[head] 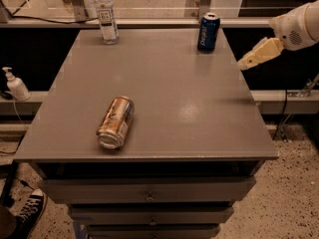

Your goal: Knock pepsi can over

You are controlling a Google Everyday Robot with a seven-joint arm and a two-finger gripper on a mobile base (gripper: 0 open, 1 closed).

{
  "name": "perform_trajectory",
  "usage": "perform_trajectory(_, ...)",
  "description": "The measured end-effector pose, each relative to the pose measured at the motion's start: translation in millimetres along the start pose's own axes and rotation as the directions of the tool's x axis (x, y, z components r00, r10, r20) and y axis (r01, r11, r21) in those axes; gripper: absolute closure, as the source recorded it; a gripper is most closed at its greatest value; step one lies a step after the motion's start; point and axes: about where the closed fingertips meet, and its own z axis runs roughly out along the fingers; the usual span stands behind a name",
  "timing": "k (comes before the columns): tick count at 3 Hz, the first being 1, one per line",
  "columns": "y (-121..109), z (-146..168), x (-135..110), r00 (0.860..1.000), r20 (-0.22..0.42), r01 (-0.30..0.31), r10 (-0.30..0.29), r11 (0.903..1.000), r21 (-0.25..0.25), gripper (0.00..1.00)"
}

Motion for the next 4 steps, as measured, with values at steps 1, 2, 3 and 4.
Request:
perform_trajectory(1,-25,45,-9,0.986,0.152,-0.068,0.073,0.9971,-0.033,0.00)
perform_trajectory(2,-25,45,-9,0.986,0.152,-0.068,0.073,0.9971,-0.033,0.00)
perform_trajectory(3,-33,56,-10,0.977,0.190,-0.099,0.098,0.9951,-0.005,0.00)
perform_trajectory(4,-53,82,-14,0.952,0.273,-0.152,0.137,0.9876,0.037,0.00)
